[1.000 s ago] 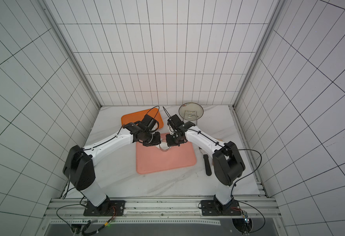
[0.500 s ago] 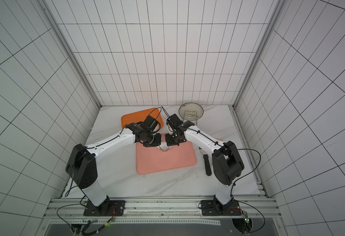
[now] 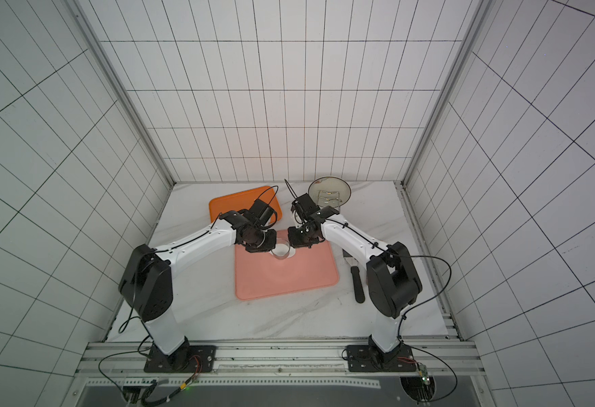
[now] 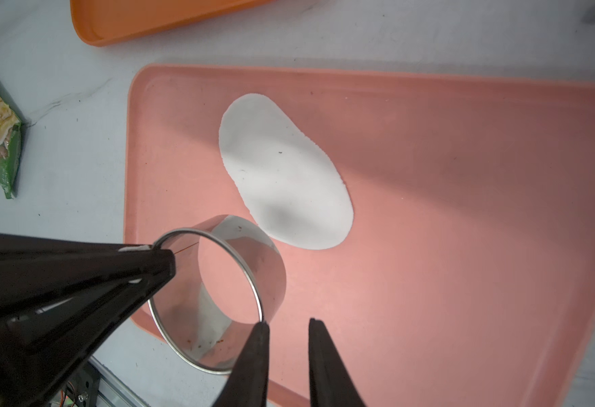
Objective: Roll out the dumpling wrappers from the dough
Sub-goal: Press the dumpling wrapper on the work surface.
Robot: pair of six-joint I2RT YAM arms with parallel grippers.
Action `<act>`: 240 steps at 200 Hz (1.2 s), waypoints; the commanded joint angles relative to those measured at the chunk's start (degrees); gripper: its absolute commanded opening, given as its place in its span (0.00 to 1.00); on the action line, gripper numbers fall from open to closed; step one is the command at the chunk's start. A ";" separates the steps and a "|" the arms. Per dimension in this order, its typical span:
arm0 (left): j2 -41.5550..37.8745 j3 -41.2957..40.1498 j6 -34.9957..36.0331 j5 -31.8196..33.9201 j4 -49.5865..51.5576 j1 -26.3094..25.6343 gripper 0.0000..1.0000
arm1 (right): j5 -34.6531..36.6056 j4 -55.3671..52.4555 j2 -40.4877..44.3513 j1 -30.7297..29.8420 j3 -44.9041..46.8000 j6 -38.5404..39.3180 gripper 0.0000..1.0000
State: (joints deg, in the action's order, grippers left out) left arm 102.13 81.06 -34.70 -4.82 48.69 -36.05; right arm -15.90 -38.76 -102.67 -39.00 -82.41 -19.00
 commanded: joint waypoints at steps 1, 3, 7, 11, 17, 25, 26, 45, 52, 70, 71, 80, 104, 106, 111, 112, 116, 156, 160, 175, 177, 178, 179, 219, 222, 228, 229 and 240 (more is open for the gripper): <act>1.54 2.30 1.21 2.16 -0.85 0.69 0.00 | -1.78 1.50 -1.34 1.08 -2.57 -0.68 0.23; 1.64 2.32 1.21 2.18 -0.87 0.71 0.00 | -1.90 1.61 -1.38 1.11 -2.62 -0.73 0.23; 1.86 2.42 1.26 2.24 -0.95 0.85 0.00 | -2.21 1.81 -1.52 1.21 -2.73 -0.85 0.23; 2.04 2.44 1.28 2.34 -1.07 0.99 0.00 | -2.48 2.05 -1.67 1.21 -2.87 -0.94 0.23; 2.31 2.57 1.28 2.43 -1.12 1.17 0.00 | -2.82 2.40 -1.97 1.29 -3.08 -1.10 0.23; 2.67 2.72 1.30 2.32 -1.22 1.40 0.00 | -3.15 2.84 -2.53 1.30 -3.40 -1.20 0.23; 2.70 2.76 1.30 2.30 -1.22 1.41 0.00 | -3.21 2.87 -2.62 1.30 -3.47 -1.25 0.22; 3.21 2.97 1.30 2.27 -1.49 1.78 0.00 | -4.34 2.75 -4.38 1.39 -4.93 -1.47 0.23; 3.34 3.05 1.30 2.15 -1.49 1.97 0.00 | -4.78 2.88 -4.83 1.39 -5.30 -1.61 0.23; 3.32 3.06 1.30 1.93 -1.66 2.11 0.00 | -5.62 3.08 -5.99 1.35 -6.23 -1.73 0.24; 3.33 3.06 1.30 1.93 -1.66 2.12 0.00 | -5.72 3.08 -6.11 1.37 -6.30 -1.73 0.24; 3.21 3.06 1.13 2.33 -1.64 2.13 0.00 | -5.88 2.92 -6.80 1.39 -6.74 -1.74 0.24; 2.73 2.85 1.04 1.95 -1.89 2.56 0.00 | -6.70 2.82 -8.03 1.39 -7.06 -1.84 0.26; 2.68 2.81 1.04 2.04 -1.85 2.57 0.00 | -6.98 2.86 -8.10 1.43 -7.06 -1.83 0.26; 2.57 2.76 1.24 2.14 -1.92 2.57 0.00 | -7.46 2.98 -8.23 1.47 -7.06 -1.81 0.26; 2.56 2.73 1.27 2.12 -1.92 2.57 0.00 | -7.56 2.99 -8.24 1.47 -7.06 -1.82 0.26; 2.55 2.72 1.30 2.17 -1.97 2.65 0.00 | -7.84 3.06 -8.37 1.47 -7.06 -1.80 0.26; 2.29 1.67 1.78 1.06 -3.19 3.27 0.00 | -9.84 3.64 -9.34 1.97 -7.32 -2.07 0.18; 2.29 1.59 1.82 0.98 -3.31 3.34 0.00 | -10.25 3.76 -9.43 2.12 -7.26 -2.24 0.18; 2.11 1.08 2.17 0.54 -3.92 3.54 0.00 | -11.78 4.18 -9.89 2.60 -7.21 -2.53 0.19; 2.11 1.00 2.24 0.43 -4.01 3.54 0.00 | -11.96 4.17 -9.97 2.61 -7.28 -2.53 0.19; 2.11 0.97 2.25 0.43 -4.02 3.53 0.00 | -12.00 4.15 -9.99 2.61 -7.30 -2.53 0.19; 2.07 0.96 2.26 0.38 -4.07 3.58 0.00 | -12.07 4.14 -10.00 2.66 -7.31 -2.53 0.20; 1.98 0.37 3.30 -1.82 -5.62 3.71 0.00 | -13.28 4.20 -10.78 3.70 -7.59 -2.53 0.11; 2.08 0.34 3.39 -1.97 -5.62 3.73 0.00 | -13.28 4.15 -10.84 3.82 -7.59 -2.48 0.11; 2.25 0.42 3.51 -2.20 -5.70 3.71 0.00 | -13.47 4.13 -11.01 4.00 -7.67 -2.24 0.11; 2.27 0.42 3.59 -2.25 -5.70 3.71 0.00 | -13.55 4.13 -11.03 4.01 -7.67 -2.16 0.10; 2.59 0.55 3.83 -2.52 -5.72 3.71 0.00 | -13.85 4.03 -11.38 4.27 -7.76 -1.75 0.08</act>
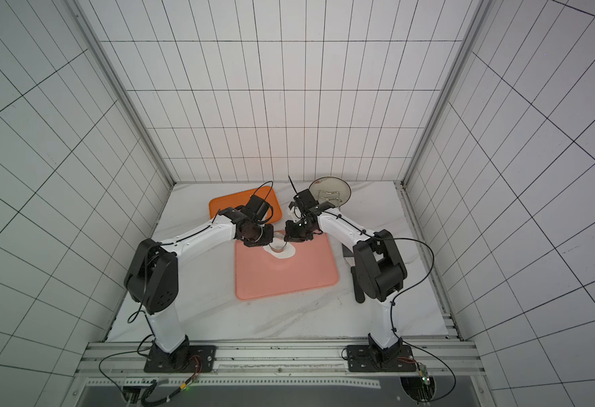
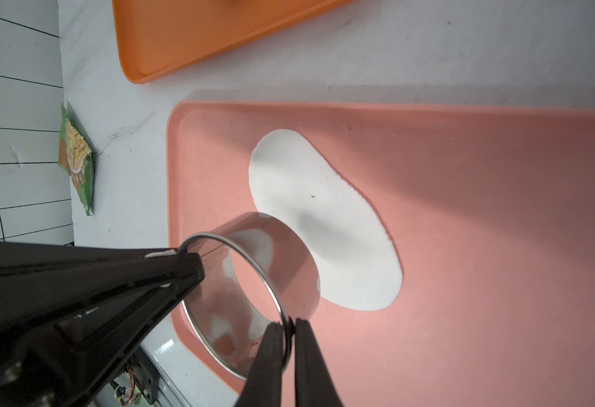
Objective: Roll out the dumpling wrappers from the dough
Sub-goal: Press the dumpling wrapper on the work surface.
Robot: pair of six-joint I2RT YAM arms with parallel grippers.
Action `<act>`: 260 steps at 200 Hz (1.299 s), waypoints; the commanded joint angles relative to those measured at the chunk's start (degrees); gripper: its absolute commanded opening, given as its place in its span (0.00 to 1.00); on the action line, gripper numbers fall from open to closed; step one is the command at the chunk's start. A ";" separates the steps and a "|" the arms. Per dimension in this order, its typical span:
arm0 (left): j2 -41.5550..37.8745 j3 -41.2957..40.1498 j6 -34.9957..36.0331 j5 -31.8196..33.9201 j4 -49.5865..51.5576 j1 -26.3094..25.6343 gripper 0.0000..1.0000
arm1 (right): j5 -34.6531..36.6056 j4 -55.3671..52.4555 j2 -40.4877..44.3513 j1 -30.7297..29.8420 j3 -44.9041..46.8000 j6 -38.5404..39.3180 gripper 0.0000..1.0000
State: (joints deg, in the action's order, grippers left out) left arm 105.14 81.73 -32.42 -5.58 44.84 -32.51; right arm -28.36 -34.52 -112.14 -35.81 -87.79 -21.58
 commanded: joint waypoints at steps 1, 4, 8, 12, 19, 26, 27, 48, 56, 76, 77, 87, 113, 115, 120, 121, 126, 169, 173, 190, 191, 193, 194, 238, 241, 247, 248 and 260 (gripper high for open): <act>-0.40 -0.15 1.52 -1.77 -1.91 0.17 0.00 | -1.41 -0.25 -1.93 1.13 -2.43 0.88 0.08; -0.30 -0.12 1.57 -1.80 -1.93 0.17 0.00 | -1.45 -0.28 -2.01 1.24 -2.39 0.99 0.06; -0.21 -0.12 1.57 -1.80 -1.87 0.17 0.00 | -1.46 -0.28 -2.08 1.34 -2.39 1.02 0.05; -0.12 -0.17 1.65 -1.80 -1.87 0.17 0.00 | -1.48 -0.28 -2.18 1.42 -2.39 1.06 0.03; 0.12 -0.25 1.64 -1.80 -1.87 0.26 0.00 | -1.44 -0.28 -2.34 1.53 -2.30 1.15 0.02; 0.35 -0.34 1.60 -1.80 -1.87 0.30 0.00 | -1.45 -0.28 -2.44 1.53 -2.30 1.18 0.01; 0.38 -0.34 1.63 -1.80 -1.91 0.32 0.00 | -1.44 -0.24 -2.46 1.58 -2.30 1.19 0.01; 1.15 -0.57 1.55 -1.97 -2.10 0.34 0.00 | -0.92 -0.28 -2.99 1.69 -2.22 1.46 0.00; 1.50 -0.64 1.58 -1.97 -2.13 0.43 0.00 | -0.75 -0.20 -3.09 1.64 -2.21 1.46 0.00; 2.08 -1.19 1.33 -2.23 -2.69 0.89 0.00 | -0.30 0.22 -3.18 1.76 -2.04 1.63 0.00; 2.12 -1.21 1.32 -2.24 -2.76 0.88 0.00 | -0.30 0.23 -3.18 1.74 -2.04 1.63 0.00; 2.39 -1.45 1.30 -2.28 -3.03 1.00 0.00 | -0.23 0.25 -3.48 1.78 -2.12 1.59 0.00; 3.55 -1.61 1.30 -2.59 -3.56 1.30 0.00 | 0.14 0.73 -4.31 1.79 -2.21 1.20 0.00; 3.64 -1.59 1.27 -2.59 -3.67 1.31 0.00 | 0.25 0.76 -4.38 1.73 -2.21 1.22 0.00; 3.79 -1.77 1.30 -2.57 -3.96 1.31 0.00 | 0.59 0.92 -4.47 1.74 -2.14 1.20 0.00; 3.82 -1.76 1.31 -2.58 -4.01 1.31 0.00 | 0.63 0.94 -4.48 1.73 -2.13 1.20 0.00; 3.95 -1.75 1.40 -2.59 -4.26 1.39 0.00 | 0.82 1.10 -4.60 1.76 -2.12 1.11 0.00; 5.63 -1.64 1.40 -2.77 -5.40 1.79 0.00 | 1.71 1.56 -5.81 1.94 -3.08 0.94 0.00; 5.74 -1.57 1.40 -2.77 -5.48 1.84 0.00 | 1.78 1.56 -5.94 1.97 -3.17 0.87 0.00; 6.18 -1.40 1.45 -2.85 -5.50 2.08 0.00 | 1.78 1.61 -6.33 2.04 -3.51 0.75 0.00; 6.20 -1.40 1.47 -2.85 -5.53 2.09 0.00 | 1.75 1.63 -6.34 2.01 -3.52 0.75 0.00; 6.21 -1.40 1.48 -2.85 -5.48 2.10 0.00 | 1.73 1.65 -6.40 2.05 -3.53 0.69 0.00; 6.17 -1.40 1.49 -2.85 -5.47 2.10 0.00 | 1.78 1.65 -6.42 2.06 -3.53 0.68 0.00; 6.95 -1.44 1.58 -3.13 -5.75 2.45 0.00 | 1.64 1.65 -7.09 2.16 -4.04 0.40 0.00; 7.00 -1.40 1.58 -3.12 -5.73 2.45 0.00 | 1.56 1.65 -7.11 2.19 -4.05 0.40 0.00; 6.93 -1.45 1.62 -3.07 -5.75 2.54 0.00 | 1.57 1.65 -7.20 2.23 -4.06 0.42 0.00; 6.97 -1.47 1.60 -3.09 -5.78 2.54 0.00 | 1.56 1.65 -7.21 2.23 -4.06 0.37 0.00; 7.05 -1.65 1.58 -3.12 -5.83 2.63 0.00 | 1.60 1.73 -7.30 2.22 -4.15 0.31 0.00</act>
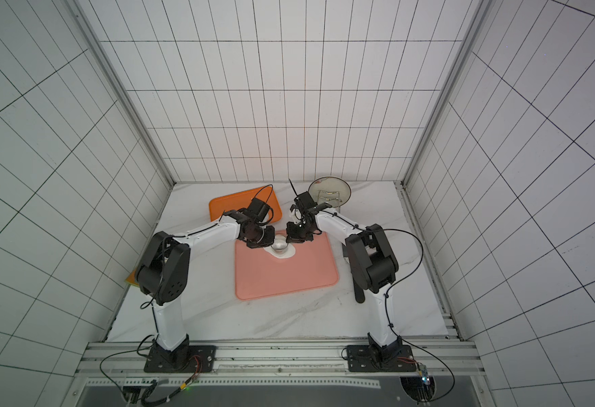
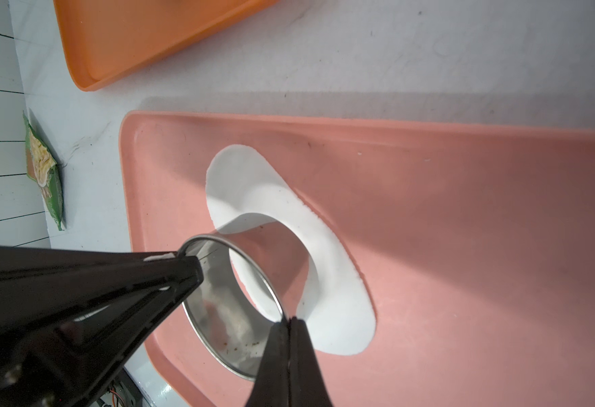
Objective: Roll out the dumpling wrappers from the dough
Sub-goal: Press the dumpling wrapper on the work surface.
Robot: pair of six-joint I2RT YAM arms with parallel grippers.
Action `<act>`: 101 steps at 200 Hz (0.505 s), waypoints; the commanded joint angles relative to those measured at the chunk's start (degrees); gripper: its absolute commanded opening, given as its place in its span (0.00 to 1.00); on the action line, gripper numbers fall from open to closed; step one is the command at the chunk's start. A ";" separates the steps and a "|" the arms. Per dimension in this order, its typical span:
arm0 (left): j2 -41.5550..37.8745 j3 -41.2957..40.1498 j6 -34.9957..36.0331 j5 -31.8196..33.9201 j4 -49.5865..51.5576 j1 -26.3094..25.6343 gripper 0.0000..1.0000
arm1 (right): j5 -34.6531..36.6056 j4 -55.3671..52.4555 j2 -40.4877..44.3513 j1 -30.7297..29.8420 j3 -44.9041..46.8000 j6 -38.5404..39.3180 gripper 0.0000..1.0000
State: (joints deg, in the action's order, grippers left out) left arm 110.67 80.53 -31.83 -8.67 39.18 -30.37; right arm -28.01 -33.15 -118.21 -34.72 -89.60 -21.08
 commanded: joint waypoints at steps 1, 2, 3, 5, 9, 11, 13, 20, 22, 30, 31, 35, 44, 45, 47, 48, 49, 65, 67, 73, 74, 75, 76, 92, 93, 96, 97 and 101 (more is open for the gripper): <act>1.54 -0.41 1.03 -0.03 -0.16 0.53 0.00 | 1.23 0.36 -1.23 1.14 -2.33 -0.19 0.00; 1.55 -0.44 1.01 -0.08 -0.16 0.51 0.00 | 1.26 0.36 -1.27 1.14 -2.33 -0.19 0.00; 1.56 -0.41 1.04 -0.10 -0.16 0.50 0.00 | 1.27 0.36 -1.25 1.14 -2.33 -0.19 0.00; 1.61 -0.45 1.00 -0.12 -0.22 0.49 0.00 | 1.24 0.36 -1.30 1.15 -2.33 -0.19 0.00; 1.64 -0.41 1.00 -0.12 -0.16 0.49 0.00 | 1.24 0.36 -1.32 1.13 -2.33 -0.20 0.00; 1.60 -0.38 0.97 -0.19 -0.16 0.60 0.00 | 1.24 0.36 -1.38 1.21 -2.33 -0.19 0.00; 1.60 -0.38 0.98 -0.21 -0.16 0.58 0.00 | 1.23 0.36 -1.40 1.21 -2.35 -0.19 0.00; 1.74 -0.44 0.98 -0.28 -0.16 0.58 0.00 | 1.25 0.35 -1.49 1.18 -2.33 -0.18 0.00; 1.74 -0.50 0.99 -0.30 -0.16 0.60 0.00 | 1.28 0.36 -1.49 1.22 -2.33 -0.23 0.00; 1.74 -0.56 0.99 -0.30 -0.37 0.58 0.00 | 1.08 0.36 -1.66 1.17 -2.31 -0.28 0.00; 1.70 -0.56 0.99 -0.30 -0.35 0.62 0.00 | 1.05 0.36 -1.71 1.20 -2.32 -0.28 0.00; 1.80 -0.68 0.94 -0.30 -0.40 0.58 0.00 | 1.03 0.36 -1.75 1.17 -2.33 -0.28 0.00; 1.89 -0.71 0.98 -0.30 -0.49 0.58 0.00 | 1.11 0.43 -1.92 1.22 -2.27 -0.36 0.00; 1.90 -0.68 0.98 -0.30 -0.50 0.58 0.00 | 1.11 0.44 -1.93 1.23 -2.25 -0.36 0.00; 1.96 -0.65 0.99 -0.30 -0.50 0.58 0.00 | 1.05 0.45 -1.93 1.17 -2.27 -0.36 0.00; 1.98 -0.69 0.99 -0.30 -0.51 0.58 0.00 | 1.08 0.45 -1.98 1.20 -2.26 -0.36 0.00; 1.99 -0.71 0.99 -0.30 -0.55 0.58 0.00 | 1.05 0.45 -2.00 1.22 -2.25 -0.41 0.00; 2.44 -0.66 0.97 -0.47 -0.42 0.58 0.00 | 1.05 0.45 -2.11 1.21 -2.24 -0.45 0.00; 2.42 -0.71 0.98 -0.47 -0.46 0.58 0.00 | 1.10 0.45 -2.15 1.18 -2.24 -0.45 0.00; 2.45 -0.84 0.98 -0.47 -0.43 0.63 0.00 | 1.09 0.45 -2.20 1.22 -2.16 -0.45 0.00; 2.49 -0.87 0.94 -0.47 -0.47 0.65 0.00 | 1.06 0.45 -2.20 1.18 -2.16 -0.45 0.00; 2.51 -0.89 0.92 -0.47 -0.49 0.61 0.00 | 1.04 0.45 -2.20 1.16 -2.16 -0.45 0.00; 2.52 -0.94 0.86 -0.47 -0.50 0.64 0.00 | 1.08 0.49 -2.20 1.16 -2.16 -0.45 0.00; 2.45 -1.23 0.82 -0.47 -0.53 0.66 0.00 | 1.18 0.45 -2.37 1.16 -1.99 -0.45 0.00; 2.49 -1.24 0.81 -0.43 -0.56 0.66 0.00 | 1.19 0.45 -2.42 1.20 -1.94 -0.45 0.00; 2.58 -1.41 0.81 -0.39 -0.56 0.66 0.00 | 1.12 0.53 -2.50 1.23 -1.90 -0.45 0.00; 2.56 -1.42 0.81 -0.39 -0.53 0.66 0.00 | 1.12 0.53 -2.52 1.23 -1.89 -0.45 0.00; 2.60 -1.48 0.74 -0.39 -0.51 0.66 0.00 | 1.26 0.54 -2.62 1.16 -1.83 -0.45 0.00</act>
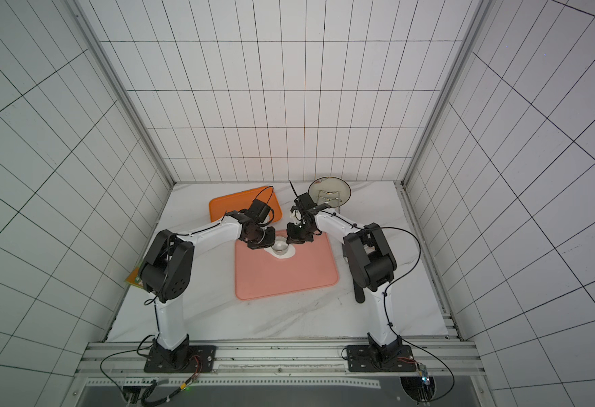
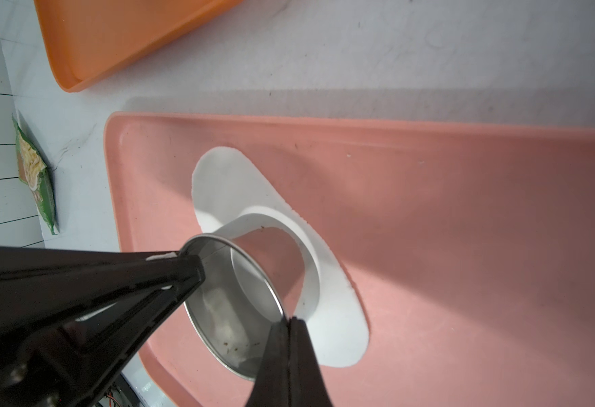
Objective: Roll out the dumpling wrappers from the dough
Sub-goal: Press the dumpling wrapper on the work surface.
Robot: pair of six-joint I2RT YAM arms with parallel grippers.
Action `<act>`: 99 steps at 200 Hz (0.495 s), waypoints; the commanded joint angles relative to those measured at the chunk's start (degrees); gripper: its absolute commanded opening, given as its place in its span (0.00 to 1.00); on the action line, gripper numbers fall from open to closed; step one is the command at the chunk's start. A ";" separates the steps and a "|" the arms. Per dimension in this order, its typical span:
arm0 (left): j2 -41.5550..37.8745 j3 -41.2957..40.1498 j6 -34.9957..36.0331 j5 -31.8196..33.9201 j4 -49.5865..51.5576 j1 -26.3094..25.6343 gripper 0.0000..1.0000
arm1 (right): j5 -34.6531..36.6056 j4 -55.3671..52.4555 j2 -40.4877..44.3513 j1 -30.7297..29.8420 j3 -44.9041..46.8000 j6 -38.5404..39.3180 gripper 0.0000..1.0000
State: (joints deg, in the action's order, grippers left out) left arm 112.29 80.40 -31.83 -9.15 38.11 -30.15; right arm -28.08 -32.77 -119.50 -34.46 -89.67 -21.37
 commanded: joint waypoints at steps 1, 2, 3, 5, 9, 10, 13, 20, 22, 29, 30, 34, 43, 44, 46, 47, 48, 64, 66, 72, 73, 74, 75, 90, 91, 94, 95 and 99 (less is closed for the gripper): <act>0.99 -1.37 0.73 0.05 0.56 0.49 0.00 | 1.34 0.17 -1.34 0.89 -1.75 -0.17 0.00; 1.04 -1.42 0.77 0.03 0.52 0.51 0.00 | 1.31 0.17 -1.39 0.93 -1.74 -0.17 0.00; 1.02 -1.40 0.75 0.02 0.54 0.48 0.00 | 1.29 0.17 -1.41 0.91 -1.74 -0.17 0.00; 1.12 -1.48 0.68 0.01 0.56 0.45 0.00 | 1.27 0.17 -1.49 0.93 -1.74 -0.17 0.00; 1.29 -1.50 0.68 0.07 0.62 0.45 0.00 | 1.30 0.17 -1.64 0.96 -1.67 -0.17 0.00; 1.28 -1.49 0.65 0.08 0.68 0.44 0.00 | 1.29 0.17 -1.67 0.97 -1.66 -0.17 0.00; 1.33 -1.60 0.57 0.09 0.80 0.54 0.00 | 1.34 0.17 -1.77 0.95 -1.61 -0.24 0.00; 1.65 -1.66 0.35 0.03 0.90 0.54 0.00 | 1.19 0.17 -1.96 0.97 -1.50 -0.34 0.00; 1.80 -1.74 0.36 0.01 0.91 0.64 0.00 | 1.23 0.23 -2.03 1.04 -1.44 -0.34 0.00; 1.99 -1.82 0.26 -0.15 1.05 0.66 0.00 | 1.22 0.34 -2.13 1.06 -1.18 -0.34 0.00; 2.02 -1.82 0.27 -0.16 1.07 0.64 0.00 | 1.20 0.39 -2.13 1.01 -1.15 -0.34 0.00; 2.15 -1.91 0.17 -0.17 1.13 0.75 0.00 | 1.25 0.47 -2.14 1.05 -0.98 -0.42 0.00; 2.51 -2.00 -0.02 0.01 1.46 0.87 0.00 | 1.32 0.60 -2.31 1.09 -0.57 -0.43 0.00; 2.50 -2.00 0.00 -0.04 1.54 0.83 0.00 | 1.29 0.60 -2.31 1.12 -0.54 -0.43 0.00; 2.56 -2.00 -0.05 -0.05 1.64 0.81 0.00 | 1.27 0.67 -2.38 1.16 -0.41 -0.43 0.00; 2.57 -1.96 -0.06 -0.02 1.68 0.84 0.00 | 1.32 0.68 -2.39 1.15 -0.37 -0.43 0.00; 2.62 -1.98 -0.07 -0.01 1.73 0.91 0.00 | 1.29 0.69 -2.40 1.19 -0.35 -0.43 0.00; 3.11 -1.90 -0.35 -0.10 2.32 1.09 0.00 | 1.34 0.94 -2.75 1.45 0.48 -0.61 0.00; 3.15 -1.85 -0.34 -0.11 2.39 1.07 0.00 | 1.35 0.95 -2.82 1.49 0.64 -0.67 0.00; 3.26 -1.76 -0.36 -0.08 2.56 1.06 0.00 | 1.32 1.19 -2.84 1.56 1.08 -0.73 0.00; 3.27 -1.79 -0.35 -0.04 2.57 1.06 0.00 | 1.25 1.25 -2.84 1.53 1.16 -0.76 0.00; 3.24 -1.81 -0.34 -0.02 2.62 1.06 0.00 | 1.26 1.32 -2.88 1.56 1.25 -0.77 0.00; 3.22 -1.77 -0.38 0.00 2.65 1.06 0.00 | 1.22 1.36 -2.91 1.57 1.38 -0.82 0.00; 3.62 -1.49 -0.44 0.09 3.14 1.06 0.00 | 1.22 1.96 -2.97 1.76 2.67 -0.96 0.00; 3.58 -1.44 -0.43 0.09 3.17 1.06 0.00 | 1.24 1.98 -2.99 1.76 2.75 -0.96 0.00; 3.64 -1.42 -0.42 0.16 3.26 1.06 0.00 | 1.20 2.09 -3.04 1.76 2.94 -0.98 0.00; 3.64 -1.45 -0.42 0.17 3.32 1.06 0.00 | 1.23 2.14 -3.07 1.76 3.02 -1.01 0.00; 3.79 -1.38 -0.47 0.18 3.43 1.06 0.00 | 1.22 2.27 -3.17 1.88 3.28 -1.04 0.00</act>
State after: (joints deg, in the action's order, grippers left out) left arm 112.99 79.99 -32.34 -10.41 37.39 -29.47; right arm -28.82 -31.29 -120.22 -33.93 -89.06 -22.00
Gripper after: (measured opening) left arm 0.049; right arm 0.043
